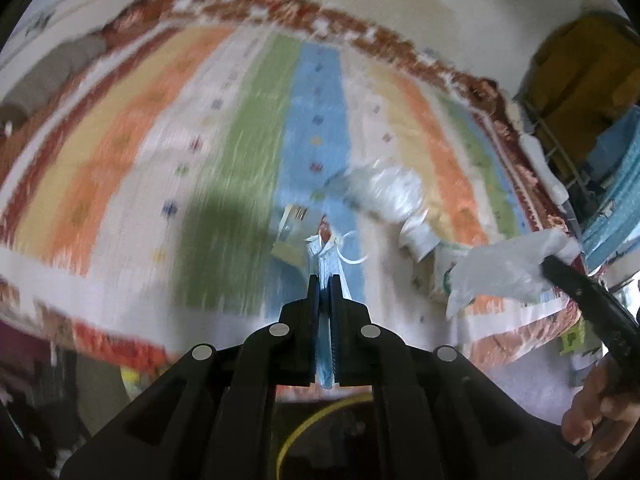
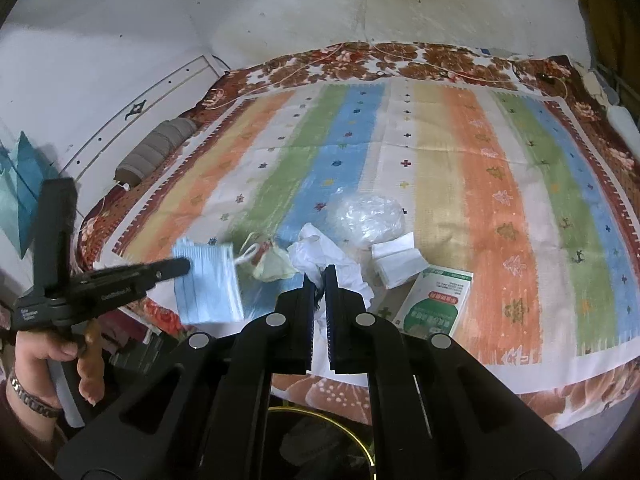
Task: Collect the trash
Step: 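Carry the mask in the left gripper while the right gripper carries the tissue to the bin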
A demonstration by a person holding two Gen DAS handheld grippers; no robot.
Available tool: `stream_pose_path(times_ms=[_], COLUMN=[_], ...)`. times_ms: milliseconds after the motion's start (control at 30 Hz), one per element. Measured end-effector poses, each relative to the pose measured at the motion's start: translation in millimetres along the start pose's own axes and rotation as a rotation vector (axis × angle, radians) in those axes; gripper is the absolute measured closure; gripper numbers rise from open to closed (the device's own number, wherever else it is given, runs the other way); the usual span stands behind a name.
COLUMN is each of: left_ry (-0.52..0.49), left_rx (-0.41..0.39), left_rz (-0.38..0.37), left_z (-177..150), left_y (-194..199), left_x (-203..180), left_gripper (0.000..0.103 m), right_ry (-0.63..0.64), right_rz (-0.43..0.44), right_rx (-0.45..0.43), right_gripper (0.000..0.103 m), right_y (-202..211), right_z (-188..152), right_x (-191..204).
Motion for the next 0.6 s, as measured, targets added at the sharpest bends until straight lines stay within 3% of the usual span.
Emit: stream_pose_path(times_ms=[100, 233, 600], left_ry=[0.039, 0.039, 0.014], left_rx=[0.055, 0.061, 0.025], left_rz=[-0.015, -0.001, -0.024], left_z=[-15, -24, -38], left_y=[-7, -3, 19], left_x=[8, 13, -2], left_gripper=[0.099, 0.099, 0.099], right_ry=[0.000, -0.014, 0.005], right_rz=[-0.006, -0.001, 0.003], right_rx=[0.002, 0.014, 0.006], right_gripper=[0.099, 0.099, 0.099], right_y=[-1, -4, 9], right_z=[-3, -8, -20], right_x=[-1, 0, 8])
Point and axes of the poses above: each gripper's, at about its wrist camera, not at the fingertips, and y roughly against the way its jaws point, x to its left, z to its top, the point moved 10 cm from there along -y, roughly the way its jaws point, and after that the axes turned 1 degree about x, right-handed, at the moved point
